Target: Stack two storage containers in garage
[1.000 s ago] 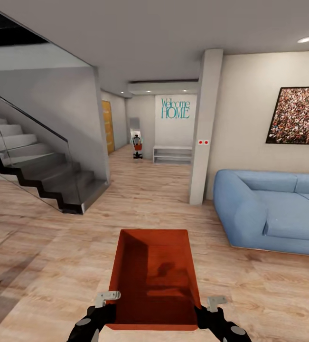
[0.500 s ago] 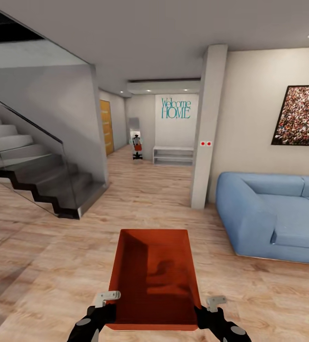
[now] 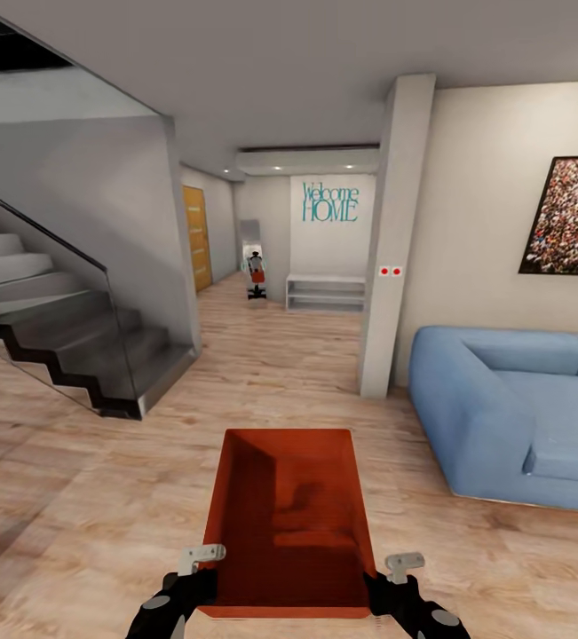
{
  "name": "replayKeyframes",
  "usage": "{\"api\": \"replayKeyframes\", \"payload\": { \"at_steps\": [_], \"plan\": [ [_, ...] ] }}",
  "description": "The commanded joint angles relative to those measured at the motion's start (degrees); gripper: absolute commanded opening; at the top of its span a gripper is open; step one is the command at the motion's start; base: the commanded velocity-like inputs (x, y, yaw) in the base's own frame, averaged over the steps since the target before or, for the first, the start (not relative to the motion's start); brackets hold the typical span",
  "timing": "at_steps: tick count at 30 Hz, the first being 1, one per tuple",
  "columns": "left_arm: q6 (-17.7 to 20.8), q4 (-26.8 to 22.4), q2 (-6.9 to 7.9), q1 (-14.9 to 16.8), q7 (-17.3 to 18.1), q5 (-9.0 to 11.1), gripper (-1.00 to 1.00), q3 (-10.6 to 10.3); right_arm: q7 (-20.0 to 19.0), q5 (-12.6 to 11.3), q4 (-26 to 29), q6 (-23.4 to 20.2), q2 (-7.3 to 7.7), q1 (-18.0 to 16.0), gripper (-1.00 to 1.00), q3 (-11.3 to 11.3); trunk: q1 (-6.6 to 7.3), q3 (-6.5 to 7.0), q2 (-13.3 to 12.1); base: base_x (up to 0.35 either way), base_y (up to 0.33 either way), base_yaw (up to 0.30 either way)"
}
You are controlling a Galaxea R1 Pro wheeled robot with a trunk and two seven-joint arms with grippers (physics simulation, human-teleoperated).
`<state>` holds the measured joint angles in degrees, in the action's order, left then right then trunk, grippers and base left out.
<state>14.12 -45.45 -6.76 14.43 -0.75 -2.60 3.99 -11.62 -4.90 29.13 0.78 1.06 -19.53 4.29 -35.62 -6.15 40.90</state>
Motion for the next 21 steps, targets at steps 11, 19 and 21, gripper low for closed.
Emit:
{"api": "replayKeyframes", "payload": {
  "at_steps": [11,19,21],
  "plan": [
    [0.3,-0.8,-0.01,0.1,0.0,0.7,-1.00,2.6,-0.5,0.3,0.0,0.1,0.79,0.0,-1.00,1.4,-0.05,-0.09,0.1,0.326,0.000,0.000],
    [0.3,-0.8,-0.01,0.1,0.0,0.7,-1.00,2.6,-0.5,0.3,0.0,0.1,0.79,0.0,-1.00,1.4,-0.05,-0.09,0.1,0.326,0.000,0.000],
    [0.3,-0.8,-0.01,0.1,0.0,0.7,-1.00,2.6,-0.5,0.3,0.0,0.1,0.79,0.0,-1.00,1.4,-0.05,-0.09,0.1,0.327,0.000,0.000]
  ]
}}
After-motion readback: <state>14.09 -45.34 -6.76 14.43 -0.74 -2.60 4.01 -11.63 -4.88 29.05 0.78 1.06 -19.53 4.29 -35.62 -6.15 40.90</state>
